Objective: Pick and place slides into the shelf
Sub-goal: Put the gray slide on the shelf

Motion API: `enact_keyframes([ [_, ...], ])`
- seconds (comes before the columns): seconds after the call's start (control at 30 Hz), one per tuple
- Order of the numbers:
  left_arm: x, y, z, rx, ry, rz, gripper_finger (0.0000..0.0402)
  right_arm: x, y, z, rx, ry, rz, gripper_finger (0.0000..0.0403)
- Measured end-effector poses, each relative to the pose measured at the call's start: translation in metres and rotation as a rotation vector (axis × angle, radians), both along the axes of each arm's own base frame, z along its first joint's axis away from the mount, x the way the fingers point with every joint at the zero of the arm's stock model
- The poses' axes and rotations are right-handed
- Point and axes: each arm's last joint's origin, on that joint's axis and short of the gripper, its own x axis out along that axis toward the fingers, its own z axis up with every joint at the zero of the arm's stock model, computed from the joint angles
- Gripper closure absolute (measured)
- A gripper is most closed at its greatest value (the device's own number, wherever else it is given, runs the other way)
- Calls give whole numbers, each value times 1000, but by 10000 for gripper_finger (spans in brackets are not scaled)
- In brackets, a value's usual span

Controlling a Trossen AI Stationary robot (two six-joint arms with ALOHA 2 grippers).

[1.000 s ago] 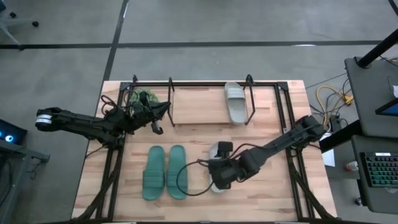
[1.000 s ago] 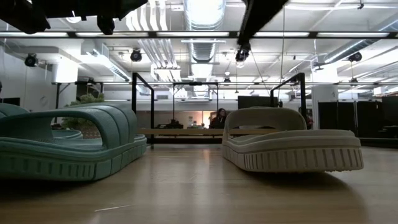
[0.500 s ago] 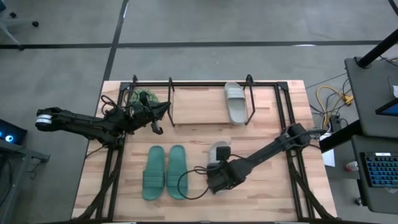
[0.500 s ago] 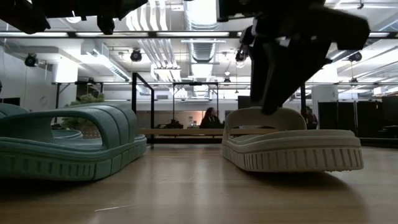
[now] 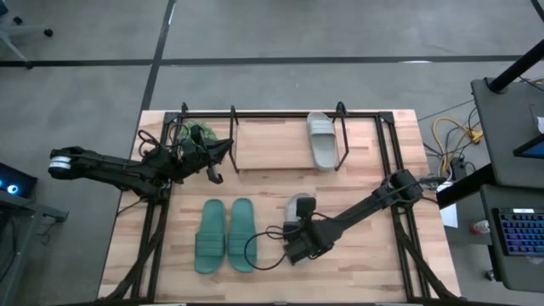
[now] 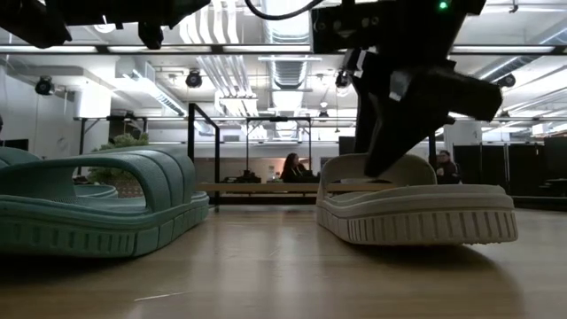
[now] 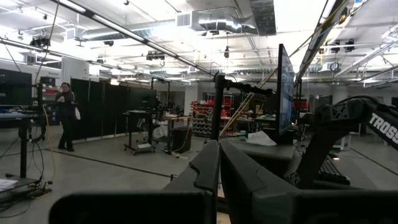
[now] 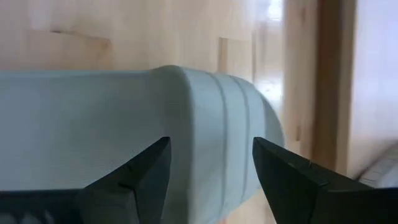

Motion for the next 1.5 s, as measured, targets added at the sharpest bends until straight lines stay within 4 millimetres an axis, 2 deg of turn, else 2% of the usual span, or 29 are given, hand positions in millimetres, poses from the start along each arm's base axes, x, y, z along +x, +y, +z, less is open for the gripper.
enact_keyframes([
  [0.37,0,0,0,0,0,0,402,-6,-8,-13,-59,2,-50,185],
  [0.47,0,0,0,0,0,0,402,-9,-10,-17,-66,15,-50,197],
  [0.87,0,0,0,0,0,0,402,-12,-11,-19,-74,27,-49,342],
  [1.03,0,0,0,0,0,0,402,-13,-12,-12,-64,14,-50,387],
  [1.3,0,0,0,0,0,0,402,-17,-15,10,-71,-48,-50,392],
  [1.5,0,0,0,0,0,0,402,-24,-24,40,-146,-159,-62,393],
])
